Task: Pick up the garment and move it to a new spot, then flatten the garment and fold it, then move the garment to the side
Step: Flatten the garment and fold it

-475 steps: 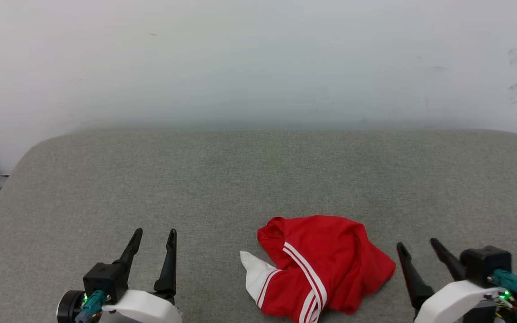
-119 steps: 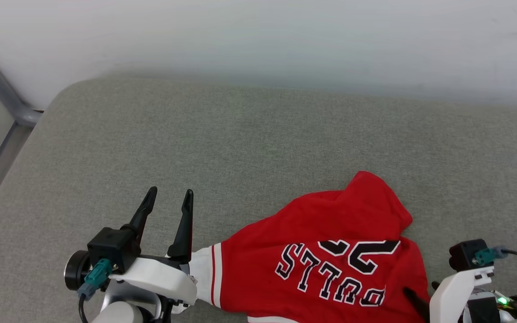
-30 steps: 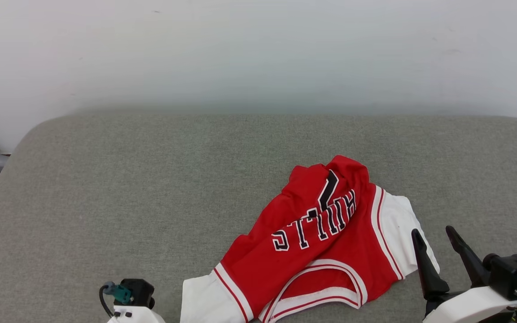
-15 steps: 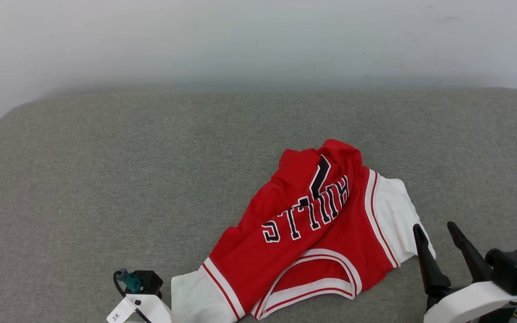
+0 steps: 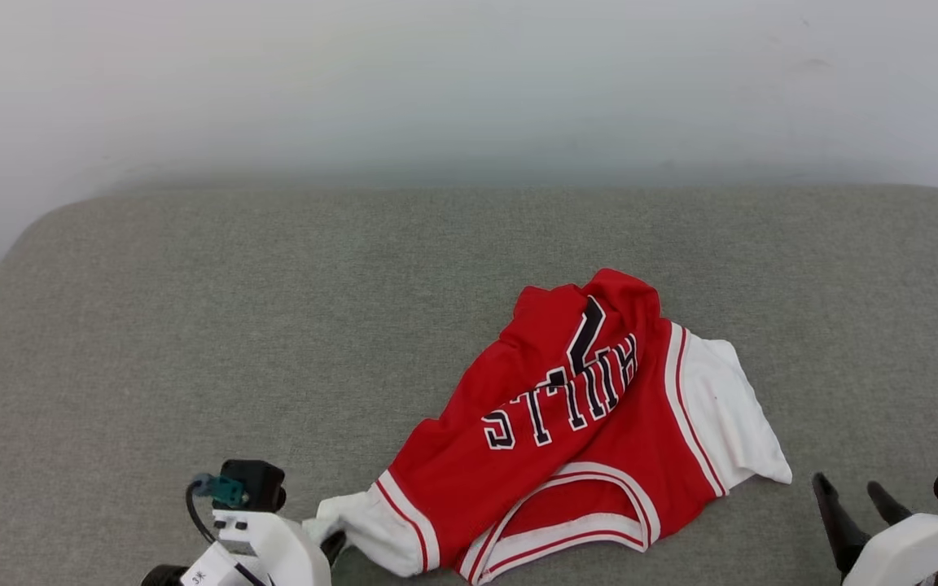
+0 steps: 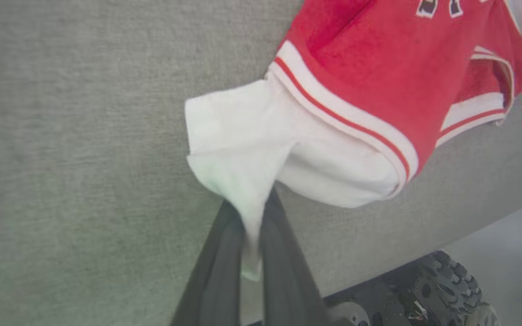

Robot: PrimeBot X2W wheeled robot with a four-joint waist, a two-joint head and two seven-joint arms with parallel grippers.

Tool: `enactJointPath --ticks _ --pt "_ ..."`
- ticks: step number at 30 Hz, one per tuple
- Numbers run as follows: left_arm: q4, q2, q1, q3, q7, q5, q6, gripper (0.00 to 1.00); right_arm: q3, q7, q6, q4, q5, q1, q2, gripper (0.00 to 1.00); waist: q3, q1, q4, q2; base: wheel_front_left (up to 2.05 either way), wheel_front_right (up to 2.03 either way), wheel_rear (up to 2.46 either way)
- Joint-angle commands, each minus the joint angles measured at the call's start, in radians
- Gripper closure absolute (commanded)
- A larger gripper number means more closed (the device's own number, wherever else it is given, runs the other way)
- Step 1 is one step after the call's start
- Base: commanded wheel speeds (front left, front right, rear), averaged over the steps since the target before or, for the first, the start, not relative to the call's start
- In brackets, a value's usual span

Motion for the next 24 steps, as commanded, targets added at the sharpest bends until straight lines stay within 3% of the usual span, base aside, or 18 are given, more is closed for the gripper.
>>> enactJointPath --ticks 1,6,14,24 --pt "-0.019 -0.003 0.007 0.014 -0.034 0.013 0.013 1.0 -0.015 0.06 0.0 0.035 0.019 -0.025 -0.013 0.0 -0.005 -0.0001 0.008 0.0 0.0 0.0 0.0" --pt "-0.087 -0.005 -0.005 0.04 -0.126 0.045 0.027 1.0 -0.016 0.234 0.0 0.118 0.048 -0.098 -0.08 0.0 0.009 -0.0001 0.036 0.0 0.0 0.0 0.0" --pt "-0.143 -0.011 -0.068 0.031 -0.17 0.092 0.024 1.0 0.086 0.438 0.0 0.218 0.063 -0.282 -0.163 0.0 0.088 -0.0001 0.076 0.0 0.0 0.0 0.0" --pt "-0.138 -0.028 -0.105 0.02 -0.203 0.103 0.008 1.0 0.211 0.7 0.0 0.39 0.096 -0.332 -0.166 0.0 0.134 -0.0001 0.101 0.0 0.0 0.0 0.0"
